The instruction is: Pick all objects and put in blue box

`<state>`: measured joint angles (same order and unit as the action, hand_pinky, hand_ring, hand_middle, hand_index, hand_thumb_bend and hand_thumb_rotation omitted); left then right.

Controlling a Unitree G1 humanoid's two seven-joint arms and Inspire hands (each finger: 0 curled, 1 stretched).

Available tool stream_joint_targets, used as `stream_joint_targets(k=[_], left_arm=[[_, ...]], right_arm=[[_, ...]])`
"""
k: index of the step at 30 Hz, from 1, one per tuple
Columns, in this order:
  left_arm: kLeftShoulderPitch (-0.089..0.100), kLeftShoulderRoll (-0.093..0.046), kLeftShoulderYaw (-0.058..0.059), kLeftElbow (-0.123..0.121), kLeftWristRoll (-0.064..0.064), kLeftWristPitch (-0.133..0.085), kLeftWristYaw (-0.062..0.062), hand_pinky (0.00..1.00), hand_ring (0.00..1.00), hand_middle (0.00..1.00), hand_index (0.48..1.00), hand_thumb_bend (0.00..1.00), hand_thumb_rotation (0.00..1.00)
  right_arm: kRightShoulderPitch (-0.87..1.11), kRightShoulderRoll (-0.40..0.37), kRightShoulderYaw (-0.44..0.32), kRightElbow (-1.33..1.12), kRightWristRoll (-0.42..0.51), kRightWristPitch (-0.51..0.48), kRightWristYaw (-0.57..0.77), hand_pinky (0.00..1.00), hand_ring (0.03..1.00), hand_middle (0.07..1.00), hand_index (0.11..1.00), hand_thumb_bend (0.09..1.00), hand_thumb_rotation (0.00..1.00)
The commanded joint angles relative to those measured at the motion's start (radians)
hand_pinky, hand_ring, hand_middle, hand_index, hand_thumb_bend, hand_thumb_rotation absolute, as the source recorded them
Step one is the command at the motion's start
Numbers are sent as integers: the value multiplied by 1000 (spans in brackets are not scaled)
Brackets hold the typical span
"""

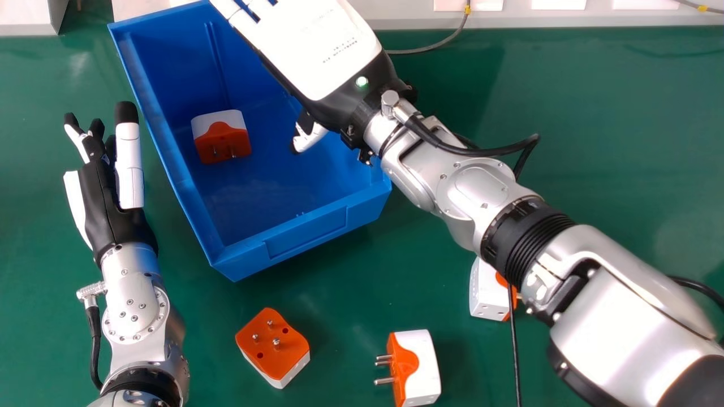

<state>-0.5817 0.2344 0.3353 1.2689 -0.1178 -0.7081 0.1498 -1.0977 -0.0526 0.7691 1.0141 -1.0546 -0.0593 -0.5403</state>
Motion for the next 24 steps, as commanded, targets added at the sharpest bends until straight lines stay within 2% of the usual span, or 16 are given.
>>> stream_joint_targets(k=[1,4,6,10,13,20,24], left_arm=[[-18,1,-5,-9,11,-10,2,921,970,993,982,1000,895],[-16,0,-6,-10,11,-11,3,920,970,993,982,1000,895],[-18,0,-7,-10,11,-10,1,920,970,993,982,1000,895],[-21,2,-8,-14,11,-11,0,919,969,993,981,1000,895],[-22,4,-7,-13,10,-11,-4,918,969,994,984,999,896],[-22,8,-7,-12,11,-11,-7,918,970,995,987,1000,896],[-24,11,-5,-10,10,-4,-9,918,970,995,988,995,896]], right_arm=[[37,-62,-29,-129,18,-4,12,1000,1000,1000,1000,1000,308],[117,-121,-71,-295,43,-2,68,1000,1000,1000,1000,1000,315],[222,-159,-128,-473,86,20,128,1000,1000,1000,1000,1000,318],[433,-215,-233,-848,135,98,278,1000,1000,1000,1000,1000,331],[564,-253,-304,-1093,161,158,408,1000,1000,1000,1000,1000,305],[772,-354,-475,-1379,207,171,537,1000,1000,1000,1000,1000,306],[896,-426,-612,-1528,238,179,625,1000,1000,1000,1000,1000,340]])
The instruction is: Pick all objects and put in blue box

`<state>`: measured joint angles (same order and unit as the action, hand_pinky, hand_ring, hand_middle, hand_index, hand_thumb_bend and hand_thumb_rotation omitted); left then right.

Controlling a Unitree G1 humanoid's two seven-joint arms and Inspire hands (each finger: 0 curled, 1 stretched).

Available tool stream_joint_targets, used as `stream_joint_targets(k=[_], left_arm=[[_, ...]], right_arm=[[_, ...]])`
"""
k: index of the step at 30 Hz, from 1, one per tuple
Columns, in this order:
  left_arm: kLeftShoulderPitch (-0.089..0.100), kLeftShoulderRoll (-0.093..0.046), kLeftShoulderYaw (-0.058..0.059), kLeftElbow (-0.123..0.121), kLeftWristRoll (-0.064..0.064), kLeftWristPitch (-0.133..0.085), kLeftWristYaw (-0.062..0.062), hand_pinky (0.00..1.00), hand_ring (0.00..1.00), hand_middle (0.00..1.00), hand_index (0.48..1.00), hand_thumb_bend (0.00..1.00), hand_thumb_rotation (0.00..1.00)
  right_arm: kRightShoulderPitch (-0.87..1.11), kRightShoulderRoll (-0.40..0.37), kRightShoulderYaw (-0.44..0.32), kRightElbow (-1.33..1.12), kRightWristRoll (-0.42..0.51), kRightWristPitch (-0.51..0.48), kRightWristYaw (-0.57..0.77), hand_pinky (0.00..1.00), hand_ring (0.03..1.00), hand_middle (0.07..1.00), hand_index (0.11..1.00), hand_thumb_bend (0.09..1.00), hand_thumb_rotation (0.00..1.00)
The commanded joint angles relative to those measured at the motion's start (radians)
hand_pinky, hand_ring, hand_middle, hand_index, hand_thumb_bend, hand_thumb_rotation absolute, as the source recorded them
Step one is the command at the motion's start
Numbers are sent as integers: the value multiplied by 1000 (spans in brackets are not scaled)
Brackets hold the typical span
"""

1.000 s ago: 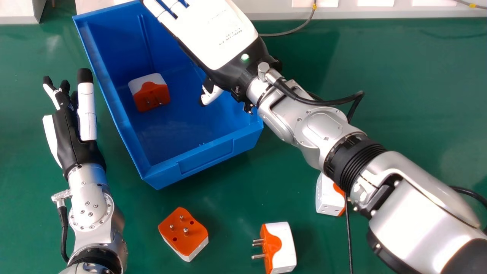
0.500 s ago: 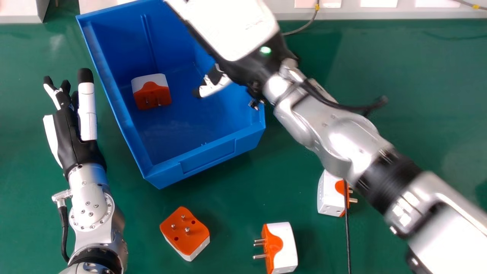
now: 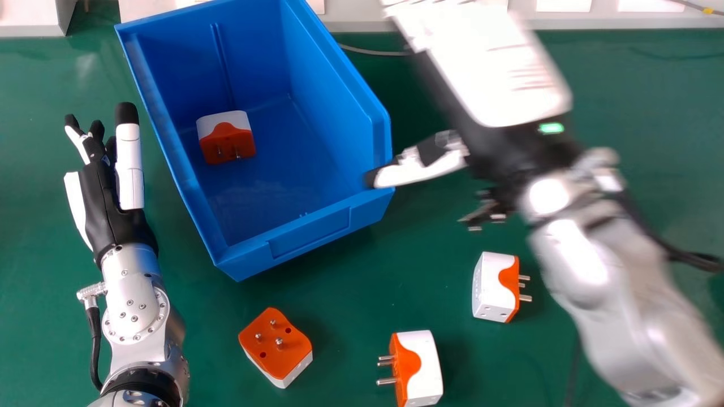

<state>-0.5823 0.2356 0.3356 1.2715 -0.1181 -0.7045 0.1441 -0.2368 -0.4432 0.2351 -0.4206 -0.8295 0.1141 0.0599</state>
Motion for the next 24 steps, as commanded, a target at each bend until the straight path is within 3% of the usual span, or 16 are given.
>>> stream_joint_targets(k=[1,7,12,17,24], left_arm=[[-24,9,-5,-12,10,-7,-3,918,970,995,988,995,897],[-27,15,-5,-11,10,-2,-2,918,969,996,988,997,897],[-24,17,-11,-13,12,-5,2,918,969,996,988,987,896],[-22,23,-9,-14,10,-5,-2,920,969,995,990,995,896],[-20,32,-10,-11,11,-3,-7,921,969,995,991,1000,897]], right_arm=[[55,-45,-103,-114,13,6,40,1000,1000,1000,1000,1000,348],[146,-76,-191,-203,-13,53,172,1000,1000,1000,1000,1000,389],[156,-156,-213,-257,-45,142,446,1000,1000,1000,1000,1000,390],[128,-200,-181,-264,-71,218,681,1000,1000,1000,1000,1000,368],[100,-163,-128,-230,-31,241,763,1000,1000,1000,1000,1000,327]])
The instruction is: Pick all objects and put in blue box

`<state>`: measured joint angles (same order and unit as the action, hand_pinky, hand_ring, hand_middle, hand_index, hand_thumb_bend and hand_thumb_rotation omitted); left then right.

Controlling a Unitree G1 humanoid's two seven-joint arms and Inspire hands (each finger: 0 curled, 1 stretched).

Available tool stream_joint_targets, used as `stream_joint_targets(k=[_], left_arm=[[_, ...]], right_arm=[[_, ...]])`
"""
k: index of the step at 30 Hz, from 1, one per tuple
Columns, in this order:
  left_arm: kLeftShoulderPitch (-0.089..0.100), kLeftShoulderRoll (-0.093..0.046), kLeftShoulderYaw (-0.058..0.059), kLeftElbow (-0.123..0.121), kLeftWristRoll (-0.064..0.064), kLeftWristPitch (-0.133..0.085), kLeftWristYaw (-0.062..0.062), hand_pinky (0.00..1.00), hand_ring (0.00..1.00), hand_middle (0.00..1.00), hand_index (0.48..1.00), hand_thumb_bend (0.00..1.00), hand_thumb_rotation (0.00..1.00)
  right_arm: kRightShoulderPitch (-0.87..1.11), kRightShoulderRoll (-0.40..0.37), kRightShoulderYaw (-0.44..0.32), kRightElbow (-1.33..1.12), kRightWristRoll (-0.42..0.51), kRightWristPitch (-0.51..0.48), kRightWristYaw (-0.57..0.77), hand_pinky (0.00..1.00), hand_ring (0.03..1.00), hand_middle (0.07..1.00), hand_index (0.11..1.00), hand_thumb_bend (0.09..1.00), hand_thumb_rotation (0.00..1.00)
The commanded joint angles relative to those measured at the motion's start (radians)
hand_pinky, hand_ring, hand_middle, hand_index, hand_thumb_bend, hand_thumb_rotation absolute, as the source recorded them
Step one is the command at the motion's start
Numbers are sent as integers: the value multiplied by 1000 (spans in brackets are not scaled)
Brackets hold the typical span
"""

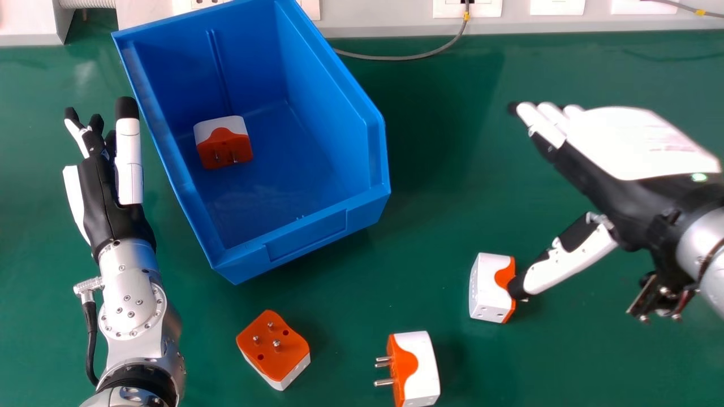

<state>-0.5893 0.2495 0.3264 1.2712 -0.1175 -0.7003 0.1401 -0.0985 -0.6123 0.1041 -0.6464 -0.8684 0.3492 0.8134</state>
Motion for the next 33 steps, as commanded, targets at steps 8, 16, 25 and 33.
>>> stream_joint_targets(k=[8,16,25,33], left_arm=[[-10,26,7,-9,0,-5,-22,922,969,995,990,992,896],[-10,30,14,-6,1,1,-26,922,969,995,990,1000,896],[-14,28,16,-8,3,7,-22,920,967,993,990,1000,898],[-17,26,11,-6,9,6,-9,920,964,992,991,1000,898]], right_arm=[[-114,10,65,74,40,16,76,1000,1000,1000,1000,1000,310],[-161,57,160,185,-4,28,50,996,1000,1000,1000,1000,305],[-228,82,235,326,-67,70,48,936,1000,1000,1000,1000,268],[-273,121,299,409,-136,122,67,937,1000,1000,1000,1000,231]])
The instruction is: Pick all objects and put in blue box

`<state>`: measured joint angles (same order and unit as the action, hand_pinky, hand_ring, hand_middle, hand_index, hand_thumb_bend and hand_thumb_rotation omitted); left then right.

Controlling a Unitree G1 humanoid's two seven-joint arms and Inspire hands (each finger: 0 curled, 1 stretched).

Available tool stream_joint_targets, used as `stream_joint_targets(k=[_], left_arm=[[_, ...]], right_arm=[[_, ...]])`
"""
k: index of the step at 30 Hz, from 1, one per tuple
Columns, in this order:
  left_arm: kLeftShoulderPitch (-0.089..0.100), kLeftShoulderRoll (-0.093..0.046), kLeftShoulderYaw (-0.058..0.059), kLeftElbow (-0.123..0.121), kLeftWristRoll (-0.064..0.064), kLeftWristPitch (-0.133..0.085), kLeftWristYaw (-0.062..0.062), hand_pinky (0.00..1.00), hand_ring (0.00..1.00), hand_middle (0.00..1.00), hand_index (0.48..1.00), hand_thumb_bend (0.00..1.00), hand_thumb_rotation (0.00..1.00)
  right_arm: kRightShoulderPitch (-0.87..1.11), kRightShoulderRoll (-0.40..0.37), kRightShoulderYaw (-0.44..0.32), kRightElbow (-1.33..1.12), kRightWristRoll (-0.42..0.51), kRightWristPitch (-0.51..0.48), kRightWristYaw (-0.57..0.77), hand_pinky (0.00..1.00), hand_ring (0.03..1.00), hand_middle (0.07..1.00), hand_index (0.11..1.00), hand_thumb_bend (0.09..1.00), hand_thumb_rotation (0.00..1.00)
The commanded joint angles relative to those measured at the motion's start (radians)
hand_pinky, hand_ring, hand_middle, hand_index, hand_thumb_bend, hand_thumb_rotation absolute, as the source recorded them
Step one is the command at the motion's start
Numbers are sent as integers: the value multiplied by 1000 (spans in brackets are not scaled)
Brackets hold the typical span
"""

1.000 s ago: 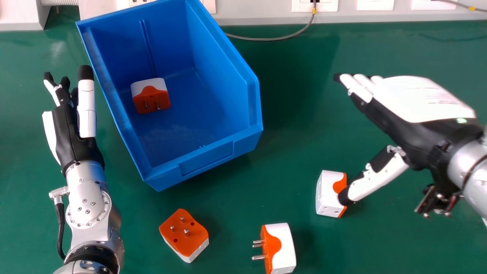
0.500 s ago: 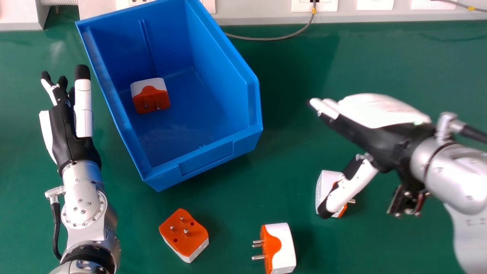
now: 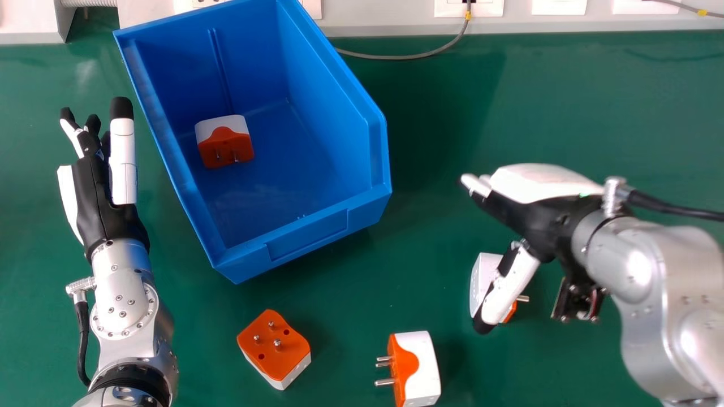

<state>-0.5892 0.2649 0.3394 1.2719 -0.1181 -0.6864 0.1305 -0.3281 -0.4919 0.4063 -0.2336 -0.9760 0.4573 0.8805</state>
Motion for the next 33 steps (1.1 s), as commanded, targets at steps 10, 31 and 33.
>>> stream_joint_targets(k=[10,31,33], left_arm=[[-17,8,3,-10,0,-16,-15,922,967,992,991,1000,900],[-16,19,19,-6,-6,-7,-34,928,970,991,990,1000,899],[-17,20,19,-5,-5,-5,-33,927,969,990,989,1000,898]], right_arm=[[-20,2,37,65,-57,4,-44,934,1000,1000,1000,1000,212],[-9,18,94,212,-68,-35,-125,943,1000,1000,1000,1000,184],[-13,24,94,217,-68,-29,-130,943,1000,1000,1000,1000,179]])
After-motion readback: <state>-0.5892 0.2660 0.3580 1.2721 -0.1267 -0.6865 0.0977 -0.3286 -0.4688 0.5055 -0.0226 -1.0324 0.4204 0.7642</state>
